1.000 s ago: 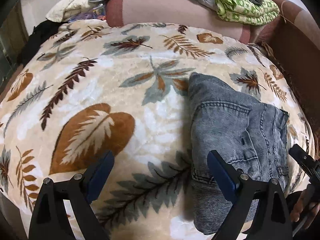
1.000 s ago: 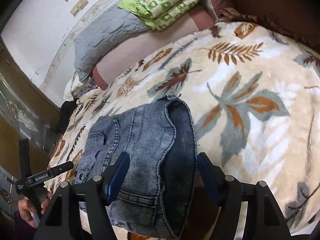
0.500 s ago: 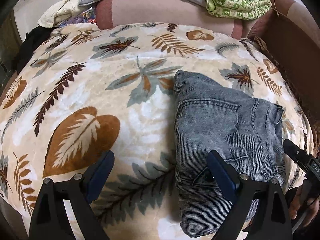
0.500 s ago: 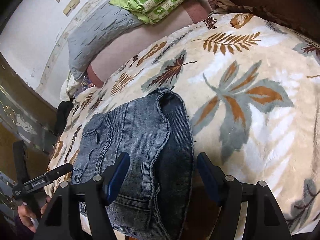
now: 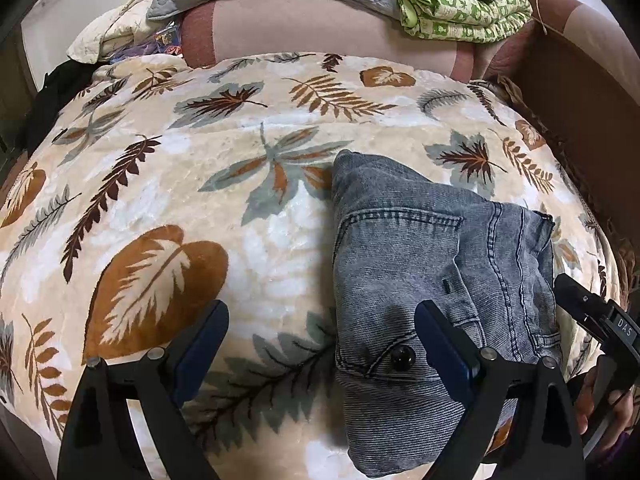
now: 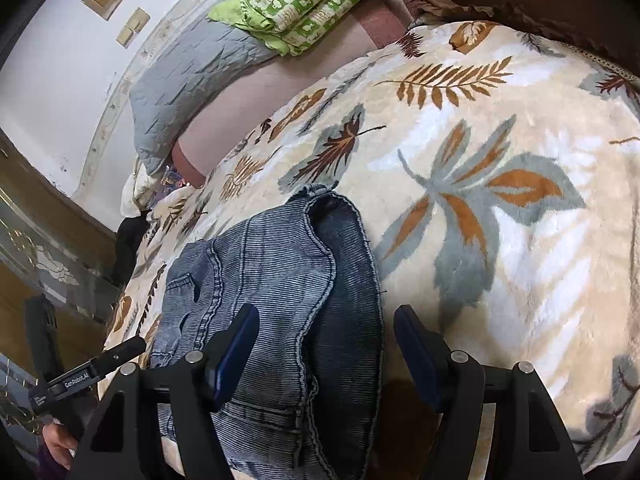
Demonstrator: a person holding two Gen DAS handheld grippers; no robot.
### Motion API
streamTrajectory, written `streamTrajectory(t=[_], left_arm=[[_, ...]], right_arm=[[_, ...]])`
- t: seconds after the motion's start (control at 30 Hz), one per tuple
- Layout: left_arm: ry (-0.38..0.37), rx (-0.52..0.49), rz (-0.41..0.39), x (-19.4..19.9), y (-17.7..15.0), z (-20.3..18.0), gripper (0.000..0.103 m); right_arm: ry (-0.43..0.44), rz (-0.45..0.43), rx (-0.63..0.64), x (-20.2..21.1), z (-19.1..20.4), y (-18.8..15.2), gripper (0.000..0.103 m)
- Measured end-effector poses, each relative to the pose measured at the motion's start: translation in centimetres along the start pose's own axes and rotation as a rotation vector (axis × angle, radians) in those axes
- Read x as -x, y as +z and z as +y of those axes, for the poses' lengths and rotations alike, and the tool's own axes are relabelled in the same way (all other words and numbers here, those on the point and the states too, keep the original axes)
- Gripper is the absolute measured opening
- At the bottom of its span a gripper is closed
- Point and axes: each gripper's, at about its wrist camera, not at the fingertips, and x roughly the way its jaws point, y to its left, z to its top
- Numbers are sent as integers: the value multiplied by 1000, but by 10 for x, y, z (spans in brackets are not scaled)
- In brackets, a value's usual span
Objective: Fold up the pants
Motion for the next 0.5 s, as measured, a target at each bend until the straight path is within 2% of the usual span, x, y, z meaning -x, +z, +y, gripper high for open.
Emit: streamTrajectory(t=[0.27,0.5], left_arm=[[-25,-17,-15,5,4,-2,95],[-63,2,35,-9,-2,-1,95]], right_arm=[[0,13,2,-3,0,0,73],[-6,-7,-27,0,-6,1,73]])
